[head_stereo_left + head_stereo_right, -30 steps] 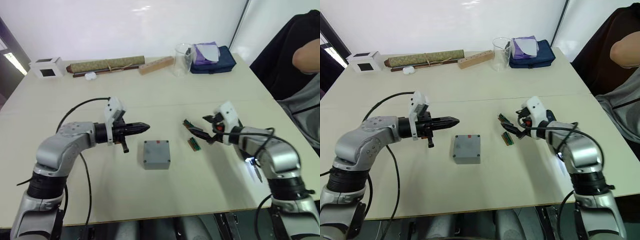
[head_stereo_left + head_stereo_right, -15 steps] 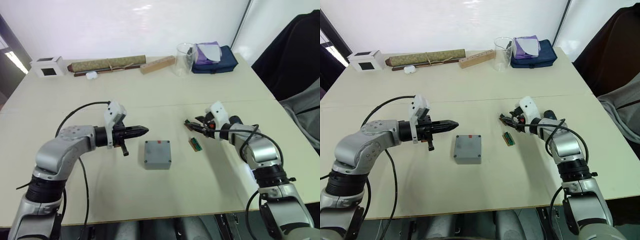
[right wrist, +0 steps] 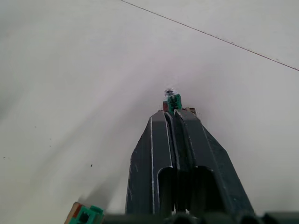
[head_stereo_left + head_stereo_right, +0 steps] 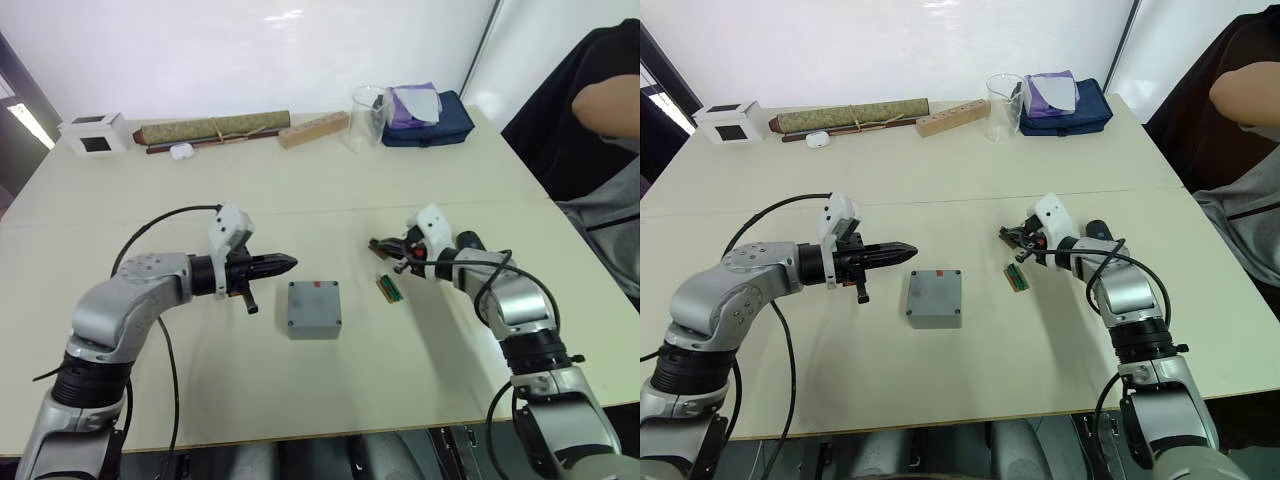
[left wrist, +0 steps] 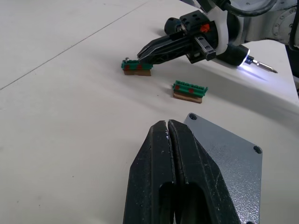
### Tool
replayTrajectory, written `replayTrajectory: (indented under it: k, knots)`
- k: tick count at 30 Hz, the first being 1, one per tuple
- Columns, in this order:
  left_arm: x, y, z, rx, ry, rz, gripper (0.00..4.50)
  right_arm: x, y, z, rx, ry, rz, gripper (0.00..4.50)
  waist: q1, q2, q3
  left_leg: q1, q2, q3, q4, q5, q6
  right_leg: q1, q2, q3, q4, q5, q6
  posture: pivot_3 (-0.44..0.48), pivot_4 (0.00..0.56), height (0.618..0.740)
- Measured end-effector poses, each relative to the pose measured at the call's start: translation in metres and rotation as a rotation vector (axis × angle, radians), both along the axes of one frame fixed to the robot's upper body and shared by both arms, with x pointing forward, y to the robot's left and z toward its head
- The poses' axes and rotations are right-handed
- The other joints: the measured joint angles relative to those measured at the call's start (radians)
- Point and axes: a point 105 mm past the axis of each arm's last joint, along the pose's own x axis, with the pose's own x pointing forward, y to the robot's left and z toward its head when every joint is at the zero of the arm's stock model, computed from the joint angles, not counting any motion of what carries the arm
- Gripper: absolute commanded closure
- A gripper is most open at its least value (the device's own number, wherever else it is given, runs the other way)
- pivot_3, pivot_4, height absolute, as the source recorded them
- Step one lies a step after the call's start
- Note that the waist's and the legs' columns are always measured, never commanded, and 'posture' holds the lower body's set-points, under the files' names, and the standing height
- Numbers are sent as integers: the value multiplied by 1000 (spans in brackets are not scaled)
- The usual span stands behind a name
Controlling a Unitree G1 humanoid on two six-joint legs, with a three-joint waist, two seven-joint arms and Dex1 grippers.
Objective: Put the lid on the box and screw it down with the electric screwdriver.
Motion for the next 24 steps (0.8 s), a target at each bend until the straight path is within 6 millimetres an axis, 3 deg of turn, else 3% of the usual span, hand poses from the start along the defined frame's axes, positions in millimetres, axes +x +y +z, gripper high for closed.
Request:
replayTrajectory:
  k: [7,17,21,24]
  knots:
    - [0,1,1,1,-8,-4,4500,0,1,3,3,-8,5,4475,0,0,0,0,0,0,0,0,0,0,0,0,0,0,0,0,150,740]
    - [0,2,0,2,-8,-1,4500,-7,5,35,61,-91,16,4475,0,0,0,0,0,0,0,0,0,0,0,0,0,0,0,0,150,740]
    - [0,4,0,9,-3,-7,4500,-16,11,43,85,-106,43,4475,0,0,0,0,0,0,0,0,0,0,0,0,0,0,0,0,150,740]
    - [-10,13,-4,58,23,-42,4500,-38,22,47,110,-109,113,4475,-1,0,0,0,0,-1,-1,0,0,0,0,0,0,0,0,0,150,740]
